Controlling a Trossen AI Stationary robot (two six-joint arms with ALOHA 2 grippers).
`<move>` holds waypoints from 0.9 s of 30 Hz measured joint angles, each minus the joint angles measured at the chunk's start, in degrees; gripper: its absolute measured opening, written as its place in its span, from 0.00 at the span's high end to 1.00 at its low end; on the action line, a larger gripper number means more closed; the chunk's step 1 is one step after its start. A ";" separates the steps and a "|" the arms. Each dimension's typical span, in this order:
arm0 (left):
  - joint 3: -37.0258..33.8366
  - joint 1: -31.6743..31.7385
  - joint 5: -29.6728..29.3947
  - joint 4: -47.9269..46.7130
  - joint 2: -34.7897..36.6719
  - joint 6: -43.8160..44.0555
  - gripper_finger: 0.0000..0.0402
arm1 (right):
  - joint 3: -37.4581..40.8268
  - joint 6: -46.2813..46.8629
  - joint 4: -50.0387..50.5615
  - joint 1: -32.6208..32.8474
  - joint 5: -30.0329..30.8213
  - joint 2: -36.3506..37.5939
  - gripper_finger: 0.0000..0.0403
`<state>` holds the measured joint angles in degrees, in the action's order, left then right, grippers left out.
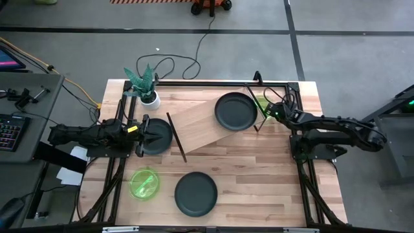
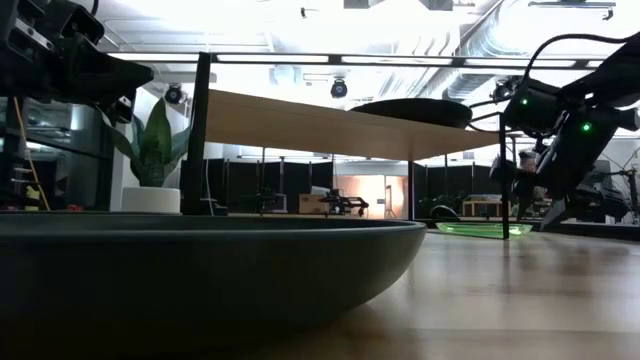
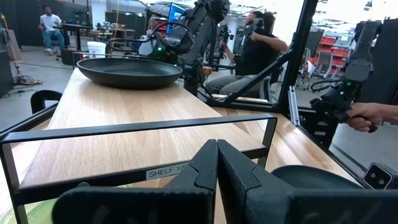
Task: Place and stack plates onto a shelf
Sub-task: Put the top right green plate on the shelf
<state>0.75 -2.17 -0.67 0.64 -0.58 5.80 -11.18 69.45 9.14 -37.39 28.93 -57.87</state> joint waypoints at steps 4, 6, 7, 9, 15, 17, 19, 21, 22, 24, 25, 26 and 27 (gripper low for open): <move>0.00 0.00 0.00 0.00 0.02 0.00 1.00 | 0.00 0.62 -2.91 0.00 -0.10 -3.48 0.62; 0.00 0.00 -0.01 0.00 0.00 0.00 1.00 | 0.00 1.36 -4.71 0.00 0.10 -5.47 0.64; 0.00 0.00 -0.02 0.00 0.00 0.00 1.00 | 0.00 1.57 -5.85 0.00 0.50 -6.58 0.65; 0.00 0.00 0.00 0.00 0.02 0.00 1.00 | 0.00 2.07 -8.48 0.00 1.46 -8.79 0.67; 0.00 0.00 -0.02 0.00 0.01 0.00 1.00 | -0.11 2.91 -14.90 0.12 4.78 -15.34 0.78; 0.00 0.00 0.00 0.00 0.02 0.00 1.00 | -0.11 3.98 -15.60 0.96 6.89 -16.42 0.85; 0.00 0.00 -0.01 0.00 0.01 0.00 1.00 | -0.05 5.07 -15.48 1.59 7.94 -16.64 0.94; 0.00 0.00 -0.02 -0.02 0.02 0.00 1.00 | -0.04 3.84 -15.76 1.70 8.15 -16.65 0.98; 0.00 0.00 -0.02 -0.02 0.00 0.00 1.00 | -0.04 3.30 -15.76 1.70 8.17 -16.65 0.97; 0.00 0.00 -0.02 -0.07 0.00 -0.02 1.00 | -0.04 2.69 -15.77 1.70 8.36 -16.50 0.98; 0.00 0.00 -0.02 -0.04 0.01 -0.02 1.00 | -0.04 2.49 -15.74 1.70 8.42 -16.12 0.99; 0.00 0.00 -0.02 -0.04 0.00 -0.02 1.00 | 0.00 1.95 -15.90 1.70 8.46 -15.58 0.99; 0.00 0.00 -0.02 -0.07 0.00 -0.02 1.00 | 0.02 1.07 -16.23 1.70 8.33 -14.79 0.99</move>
<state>0.75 -2.17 -0.69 0.58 -0.58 5.78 -11.16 70.52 -7.09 -35.68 37.26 -72.66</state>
